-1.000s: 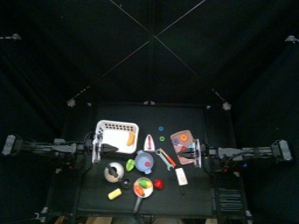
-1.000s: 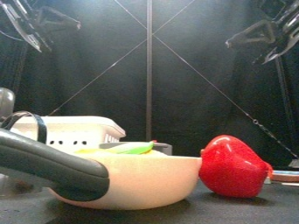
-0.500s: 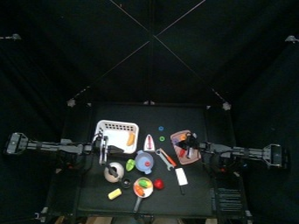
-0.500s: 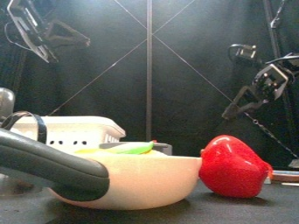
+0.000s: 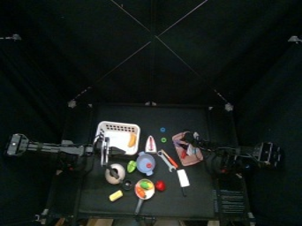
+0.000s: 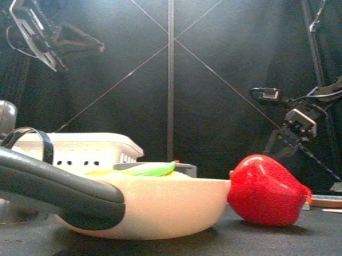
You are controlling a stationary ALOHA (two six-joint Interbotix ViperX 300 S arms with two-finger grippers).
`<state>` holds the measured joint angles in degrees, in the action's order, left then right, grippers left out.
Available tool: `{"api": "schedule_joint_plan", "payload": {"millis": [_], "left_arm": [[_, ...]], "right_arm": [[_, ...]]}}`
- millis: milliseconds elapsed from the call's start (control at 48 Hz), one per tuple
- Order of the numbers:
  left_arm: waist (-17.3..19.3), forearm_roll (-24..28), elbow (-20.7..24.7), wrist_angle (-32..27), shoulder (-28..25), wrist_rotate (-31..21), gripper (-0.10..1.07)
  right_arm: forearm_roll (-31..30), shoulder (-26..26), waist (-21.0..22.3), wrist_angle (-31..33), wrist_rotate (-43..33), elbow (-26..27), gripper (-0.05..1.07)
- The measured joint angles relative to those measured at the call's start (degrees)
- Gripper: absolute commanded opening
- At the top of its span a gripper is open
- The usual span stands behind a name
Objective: Grab purple gear
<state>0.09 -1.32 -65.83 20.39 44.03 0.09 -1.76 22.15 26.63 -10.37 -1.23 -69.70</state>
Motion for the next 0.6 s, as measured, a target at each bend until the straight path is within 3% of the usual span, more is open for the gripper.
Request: {"api": "schedule_joint_plan", "payload": {"millis": [125,354,604], "left_arm": [[0.1,0.0,-0.1,0.1,0.0,0.0,0.15],[0.0,0.0,-0.1,0.1,0.0,0.0,0.15],[0.1,0.1,-0.1,0.1,0.0,0.0,0.15]], "right_arm": [[0.3,-3.0,0.2,-0.9,0.1,1.1,1.05],[1.6,-6.8,0.2,0.0,0.0,3.3,1.02],[2.8,-9.9,0.8,6.3,-0.3,6.1,1.02]]}}
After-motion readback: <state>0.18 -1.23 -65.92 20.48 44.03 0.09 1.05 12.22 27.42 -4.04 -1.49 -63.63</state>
